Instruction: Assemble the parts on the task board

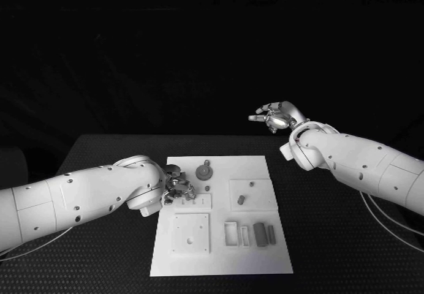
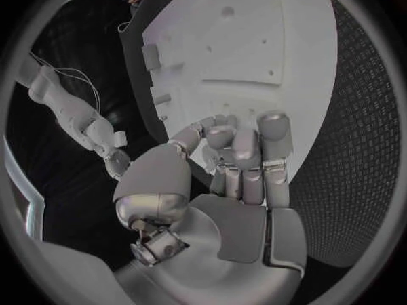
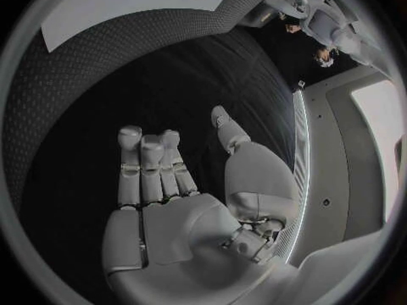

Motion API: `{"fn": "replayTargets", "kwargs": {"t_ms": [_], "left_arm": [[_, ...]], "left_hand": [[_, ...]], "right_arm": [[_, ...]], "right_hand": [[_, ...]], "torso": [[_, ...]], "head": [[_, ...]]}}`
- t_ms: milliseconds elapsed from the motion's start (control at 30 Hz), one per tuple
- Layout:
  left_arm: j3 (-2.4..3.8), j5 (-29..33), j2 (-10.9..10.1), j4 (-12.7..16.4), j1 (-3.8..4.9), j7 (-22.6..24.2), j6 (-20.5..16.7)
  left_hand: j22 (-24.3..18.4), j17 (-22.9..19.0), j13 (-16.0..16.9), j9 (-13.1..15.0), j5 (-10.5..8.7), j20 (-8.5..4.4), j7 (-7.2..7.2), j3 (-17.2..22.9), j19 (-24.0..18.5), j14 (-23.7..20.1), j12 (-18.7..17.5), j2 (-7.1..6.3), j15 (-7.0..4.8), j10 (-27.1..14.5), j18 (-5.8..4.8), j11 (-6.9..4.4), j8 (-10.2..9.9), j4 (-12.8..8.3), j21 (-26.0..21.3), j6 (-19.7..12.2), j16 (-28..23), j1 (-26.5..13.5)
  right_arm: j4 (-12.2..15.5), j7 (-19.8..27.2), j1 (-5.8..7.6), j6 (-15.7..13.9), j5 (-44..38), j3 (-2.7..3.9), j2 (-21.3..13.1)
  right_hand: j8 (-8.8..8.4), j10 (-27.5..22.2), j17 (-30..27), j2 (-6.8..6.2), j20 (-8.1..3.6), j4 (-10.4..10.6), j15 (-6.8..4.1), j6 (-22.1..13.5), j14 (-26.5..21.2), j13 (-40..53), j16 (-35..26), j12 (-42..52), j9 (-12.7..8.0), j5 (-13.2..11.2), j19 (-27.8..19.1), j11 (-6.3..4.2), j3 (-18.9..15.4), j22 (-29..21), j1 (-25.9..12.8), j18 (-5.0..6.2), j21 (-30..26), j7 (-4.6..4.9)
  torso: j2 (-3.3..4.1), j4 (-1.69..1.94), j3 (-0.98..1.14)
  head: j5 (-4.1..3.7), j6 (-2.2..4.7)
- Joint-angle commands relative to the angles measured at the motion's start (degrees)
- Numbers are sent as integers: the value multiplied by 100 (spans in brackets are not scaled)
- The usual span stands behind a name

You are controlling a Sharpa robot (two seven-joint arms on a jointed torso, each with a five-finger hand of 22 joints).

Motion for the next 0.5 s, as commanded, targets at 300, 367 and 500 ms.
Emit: {"fn": "replayTargets", "kwargs": {"t_ms": [300, 367, 500], "left_arm": [[-15, -126, 49, 24, 3, -102, 280], [-15, -135, 57, 13, 3, -109, 264], [-15, -251, 81, -19, 2, -75, 238]], "left_hand": [[134, -171, -170, 647, 109, -192, -384, 212, 100, -6, -9, 48, -235, 18, 213, -59, 11, 31, 156, 506, 216, -285], [133, -210, -225, 677, 134, -193, -394, 219, 86, -21, -16, 56, -240, 37, 211, -69, 14, 34, 184, 534, 255, -328], [127, -293, -272, 765, 231, -189, -443, 219, 54, -56, 6, 60, -267, 25, 203, -113, 81, 50, 226, 701, 313, -433]], "right_arm": [[-2, -29, 5, 159, 1, 5, 12], [-6, -38, 5, 170, -5, 5, 14], [-8, -43, 4, 179, -30, 5, 18]], "right_hand": [[40, -43, -17, 69, 10, -47, -1, -53, -43, -23, 21, 38, 11, 6, -40, -12, -26, 3, 112, 535, 1, 64], [41, -44, -19, 79, 11, -47, -1, -52, -45, -27, 23, 41, 12, 6, -42, -12, -35, 4, 134, 535, 2, 64], [42, -47, -21, 90, 12, -47, -1, -53, -47, -30, 25, 43, 13, 6, -44, -12, -46, 5, 153, 535, 3, 64]], "torso": [[-1, 3, -9], [-1, 3, -11], [-3, 4, -9]], "head": [[-3, -69], [-8, -65], [-9, -71]]}}
